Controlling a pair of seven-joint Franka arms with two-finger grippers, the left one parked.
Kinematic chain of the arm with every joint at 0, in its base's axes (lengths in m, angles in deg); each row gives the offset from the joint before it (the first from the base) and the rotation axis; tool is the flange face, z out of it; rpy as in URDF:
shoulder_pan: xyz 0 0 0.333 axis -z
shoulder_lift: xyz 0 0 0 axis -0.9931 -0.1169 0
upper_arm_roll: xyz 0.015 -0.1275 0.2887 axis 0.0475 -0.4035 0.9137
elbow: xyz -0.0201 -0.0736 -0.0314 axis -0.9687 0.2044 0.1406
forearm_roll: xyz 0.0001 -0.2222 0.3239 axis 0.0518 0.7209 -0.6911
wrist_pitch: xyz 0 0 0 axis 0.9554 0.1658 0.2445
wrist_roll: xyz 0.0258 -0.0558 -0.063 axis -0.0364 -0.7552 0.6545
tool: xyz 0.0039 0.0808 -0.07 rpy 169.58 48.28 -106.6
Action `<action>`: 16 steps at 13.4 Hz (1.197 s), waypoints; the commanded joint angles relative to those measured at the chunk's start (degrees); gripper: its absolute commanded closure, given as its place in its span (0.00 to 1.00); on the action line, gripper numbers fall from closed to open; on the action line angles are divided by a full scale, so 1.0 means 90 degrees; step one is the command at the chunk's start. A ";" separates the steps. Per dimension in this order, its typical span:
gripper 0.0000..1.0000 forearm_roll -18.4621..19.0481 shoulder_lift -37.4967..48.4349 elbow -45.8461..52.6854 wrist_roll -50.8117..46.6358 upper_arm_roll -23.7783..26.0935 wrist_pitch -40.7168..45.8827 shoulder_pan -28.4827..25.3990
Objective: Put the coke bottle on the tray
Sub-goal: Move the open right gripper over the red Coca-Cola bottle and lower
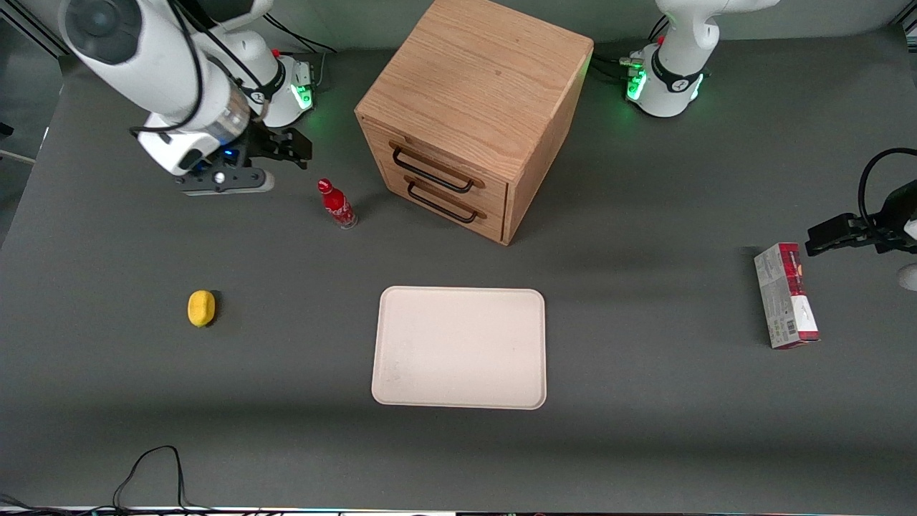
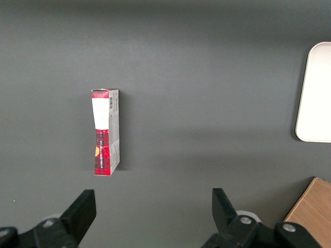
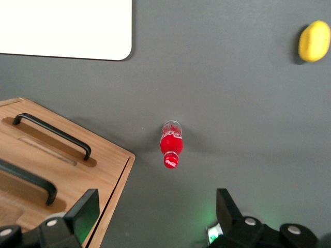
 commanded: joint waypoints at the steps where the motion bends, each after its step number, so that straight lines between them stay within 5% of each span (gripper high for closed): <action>1: 0.00 -0.0121 0.1058 -0.1964 -0.0141 -0.0064 -0.1182 -0.0120; 7: 0.00 -0.0130 0.1657 -0.4273 -0.0141 -0.0074 -0.3342 -0.0374; 16: 0.00 -0.0130 0.1218 -0.4988 -0.0268 -0.0074 -0.4839 -0.0617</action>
